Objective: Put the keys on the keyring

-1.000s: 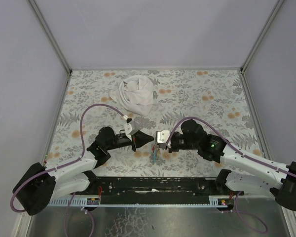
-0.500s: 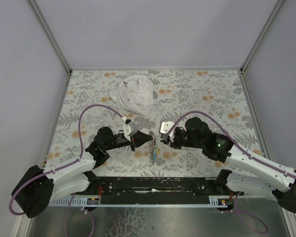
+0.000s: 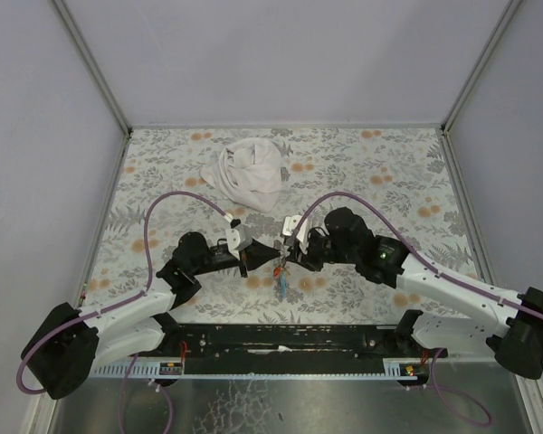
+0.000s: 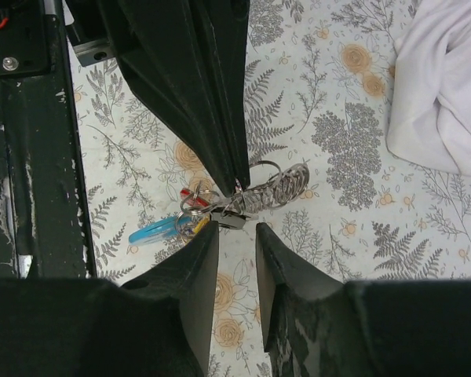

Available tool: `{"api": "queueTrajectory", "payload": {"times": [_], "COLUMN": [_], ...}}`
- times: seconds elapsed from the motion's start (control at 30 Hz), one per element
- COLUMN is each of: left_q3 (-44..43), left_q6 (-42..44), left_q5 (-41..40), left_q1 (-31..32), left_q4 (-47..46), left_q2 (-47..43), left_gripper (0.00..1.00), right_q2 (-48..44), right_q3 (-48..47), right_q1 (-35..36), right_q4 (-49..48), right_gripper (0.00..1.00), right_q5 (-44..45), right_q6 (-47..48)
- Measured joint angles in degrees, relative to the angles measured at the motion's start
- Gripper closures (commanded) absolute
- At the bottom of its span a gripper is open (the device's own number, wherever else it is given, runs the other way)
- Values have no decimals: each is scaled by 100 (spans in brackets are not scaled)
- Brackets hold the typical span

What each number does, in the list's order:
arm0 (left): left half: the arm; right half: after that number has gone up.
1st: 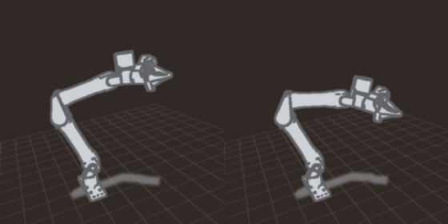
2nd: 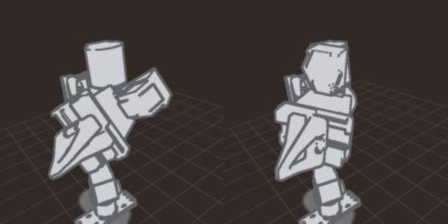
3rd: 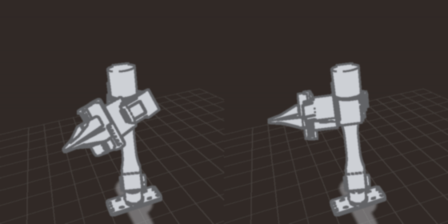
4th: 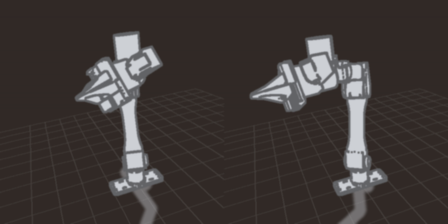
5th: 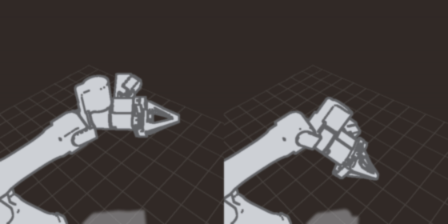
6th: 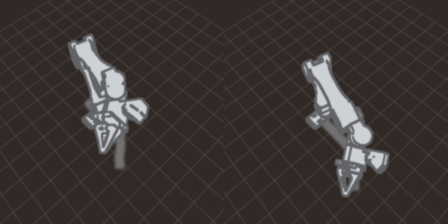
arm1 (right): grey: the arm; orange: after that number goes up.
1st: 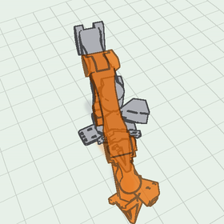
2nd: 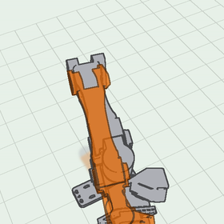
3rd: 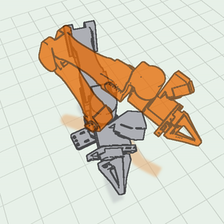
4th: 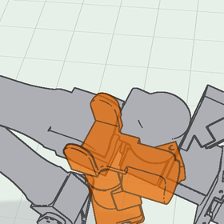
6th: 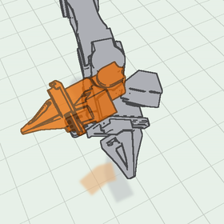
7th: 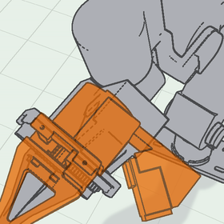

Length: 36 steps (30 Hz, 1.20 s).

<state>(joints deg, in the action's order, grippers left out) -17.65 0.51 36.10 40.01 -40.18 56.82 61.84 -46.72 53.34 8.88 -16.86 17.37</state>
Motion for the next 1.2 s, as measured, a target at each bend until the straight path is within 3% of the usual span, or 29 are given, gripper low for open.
{"api": "queueTrajectory", "payload": {"times": [0.33, 0.67, 0.93, 1.2], "left_q3": [0, 0, 109, 575], "left_q6": [22, 15, -313, -1504], "left_q5": [122, 205, 15, -885], "left_q1": [0, 0, 0, -17], "left_q4": [2, -2, -273, -817], "left_q2": [13, 9, -118, -369], "left_gripper": [100, 99, 57, 46], "right_q2": [195, 236, 254, 199], "right_q3": [-2, -4, -15, -15], "right_q1": [-153, -199, -219, -219], "right_q4": [-275, -365, -363, -361], "right_gripper": [76, 100, 100, 100], "right_q5": [-527, -750, -785, -817], "right_q6": [133, 238, 343, 476]}}
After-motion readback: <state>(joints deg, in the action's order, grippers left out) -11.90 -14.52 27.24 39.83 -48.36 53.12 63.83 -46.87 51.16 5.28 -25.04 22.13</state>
